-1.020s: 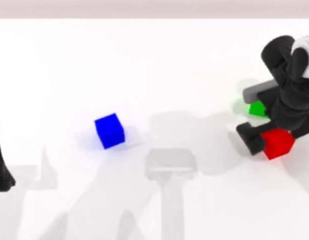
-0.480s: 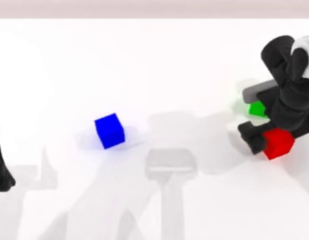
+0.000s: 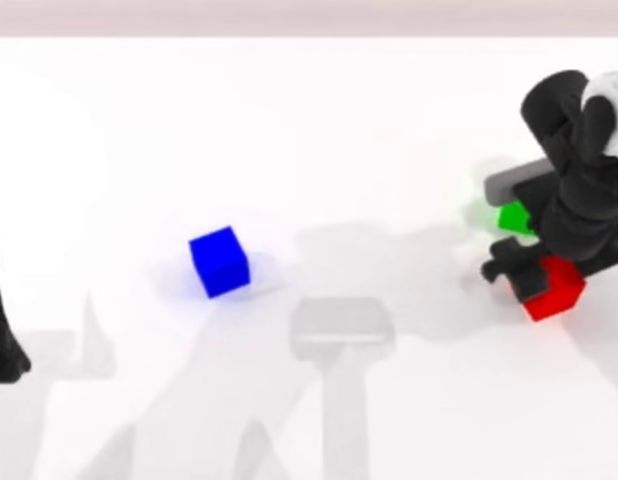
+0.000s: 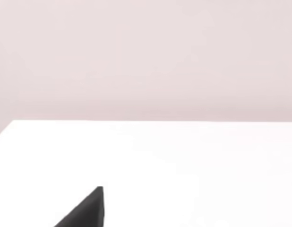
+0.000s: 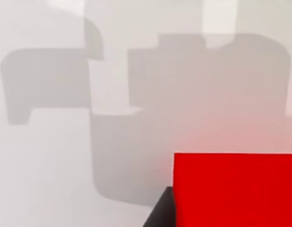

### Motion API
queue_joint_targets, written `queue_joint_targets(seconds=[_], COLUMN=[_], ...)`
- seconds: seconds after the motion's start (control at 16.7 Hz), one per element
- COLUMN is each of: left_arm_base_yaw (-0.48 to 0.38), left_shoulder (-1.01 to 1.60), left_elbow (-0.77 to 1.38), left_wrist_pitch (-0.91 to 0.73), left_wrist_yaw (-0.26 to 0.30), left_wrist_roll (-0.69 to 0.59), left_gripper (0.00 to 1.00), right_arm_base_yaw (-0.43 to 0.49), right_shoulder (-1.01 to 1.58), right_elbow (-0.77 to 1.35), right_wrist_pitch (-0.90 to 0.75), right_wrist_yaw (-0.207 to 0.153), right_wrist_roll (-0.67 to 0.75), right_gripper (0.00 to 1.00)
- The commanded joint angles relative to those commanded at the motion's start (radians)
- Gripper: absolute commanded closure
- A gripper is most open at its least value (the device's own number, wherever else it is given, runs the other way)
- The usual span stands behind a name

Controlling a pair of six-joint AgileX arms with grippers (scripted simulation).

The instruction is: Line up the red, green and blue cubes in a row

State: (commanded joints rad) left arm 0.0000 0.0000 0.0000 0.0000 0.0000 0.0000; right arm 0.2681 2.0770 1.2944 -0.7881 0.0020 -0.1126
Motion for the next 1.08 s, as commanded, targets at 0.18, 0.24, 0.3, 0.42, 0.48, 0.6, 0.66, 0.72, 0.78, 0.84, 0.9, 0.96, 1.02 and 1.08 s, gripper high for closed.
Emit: queue_joint_targets(seconds=[0.18, 0.24, 0.3, 0.42, 0.48, 0.6, 0.66, 0.72, 0.78, 0.84, 0.9, 0.96, 1.02, 1.08], left_arm_base_yaw=[0.000, 0.000, 0.000, 0.000, 0.000, 0.000, 0.000, 0.000, 0.000, 0.000, 0.000, 0.000, 0.000, 0.000], left_shoulder=[0.000, 0.000, 0.000, 0.000, 0.000, 0.000, 0.000, 0.000, 0.000, 0.000, 0.000, 0.000, 0.000, 0.000], left_elbow=[0.000, 0.000, 0.000, 0.000, 0.000, 0.000, 0.000, 0.000, 0.000, 0.000, 0.000, 0.000, 0.000, 0.000], left_wrist_pitch=[0.000, 0.000, 0.000, 0.000, 0.000, 0.000, 0.000, 0.000, 0.000, 0.000, 0.000, 0.000, 0.000, 0.000], left_wrist_yaw=[0.000, 0.000, 0.000, 0.000, 0.000, 0.000, 0.000, 0.000, 0.000, 0.000, 0.000, 0.000, 0.000, 0.000], left_wrist_roll=[0.000, 0.000, 0.000, 0.000, 0.000, 0.000, 0.000, 0.000, 0.000, 0.000, 0.000, 0.000, 0.000, 0.000], left_gripper=[0.00, 0.00, 0.00, 0.00, 0.00, 0.00, 0.00, 0.00, 0.00, 0.00, 0.00, 0.00, 0.00, 0.00], right_arm_base_yaw=[0.000, 0.000, 0.000, -0.002, -0.001, -0.002, -0.002, -0.002, 0.001, 0.003, 0.005, 0.006, 0.007, 0.007], right_shoulder=[0.000, 0.000, 0.000, -0.031, -0.032, -0.046, -0.058, -0.071, -0.086, -0.100, -0.114, -0.124, -0.128, -0.128], right_elbow=[0.000, 0.000, 0.000, 0.012, 0.015, 0.044, 0.065, 0.088, 0.112, 0.134, 0.152, 0.163, 0.167, 0.167], right_wrist_pitch=[0.000, 0.000, 0.000, -0.013, -0.016, -0.055, -0.090, -0.135, -0.181, -0.218, -0.245, -0.261, -0.266, -0.266], right_wrist_yaw=[0.000, 0.000, 0.000, -0.004, -0.004, -0.003, -0.003, -0.004, -0.004, -0.004, -0.004, -0.004, -0.004, -0.004], right_wrist_roll=[0.000, 0.000, 0.000, 0.003, 0.003, 0.004, 0.006, 0.006, 0.004, 0.003, 0.001, 0.000, 0.000, 0.000], right_gripper=[1.00, 1.00, 1.00, 1.00, 1.00, 1.00, 1.00, 1.00, 1.00, 1.00, 1.00, 1.00, 1.00, 1.00])
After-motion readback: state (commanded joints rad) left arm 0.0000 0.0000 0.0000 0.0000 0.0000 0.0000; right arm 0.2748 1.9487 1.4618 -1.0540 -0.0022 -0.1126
